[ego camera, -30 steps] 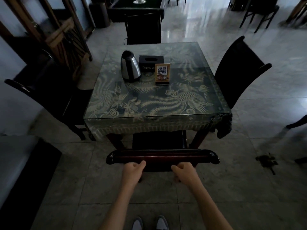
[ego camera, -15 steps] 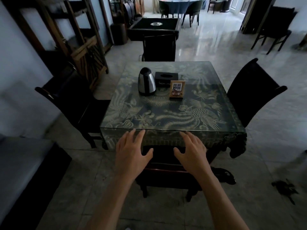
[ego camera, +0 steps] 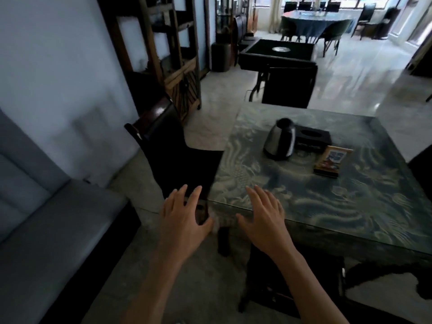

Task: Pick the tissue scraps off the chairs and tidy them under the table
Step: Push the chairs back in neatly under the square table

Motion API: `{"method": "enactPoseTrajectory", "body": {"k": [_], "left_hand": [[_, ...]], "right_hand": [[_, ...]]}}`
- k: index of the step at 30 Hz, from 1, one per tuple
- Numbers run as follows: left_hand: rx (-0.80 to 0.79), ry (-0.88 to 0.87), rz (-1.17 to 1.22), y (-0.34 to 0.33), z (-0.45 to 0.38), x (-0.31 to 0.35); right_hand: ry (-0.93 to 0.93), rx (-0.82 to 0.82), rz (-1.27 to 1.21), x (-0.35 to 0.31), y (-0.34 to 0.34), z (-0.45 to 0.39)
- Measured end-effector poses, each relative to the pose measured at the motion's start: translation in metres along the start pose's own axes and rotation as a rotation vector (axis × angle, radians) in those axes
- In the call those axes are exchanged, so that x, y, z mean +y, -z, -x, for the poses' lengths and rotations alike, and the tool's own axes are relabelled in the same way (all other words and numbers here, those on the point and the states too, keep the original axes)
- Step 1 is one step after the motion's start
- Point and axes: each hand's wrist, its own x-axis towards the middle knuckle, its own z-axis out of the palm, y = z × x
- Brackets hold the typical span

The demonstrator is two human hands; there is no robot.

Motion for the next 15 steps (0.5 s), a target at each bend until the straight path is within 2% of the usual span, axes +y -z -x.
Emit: {"method": "enactPoseTrajectory", "body": {"k": [8,15], "left_hand": [[0.086,0.08,0.036,0.053,-0.084,-0.164],[0.129,0.151,0.028,0.075,-0.151,-0.253]], "right_hand": [[0.107,-0.043,-0.054,-0.145,-0.067,-0.114],[0.156,-0.086,-0.06,-0.22,-0.114,-0.204]]}}
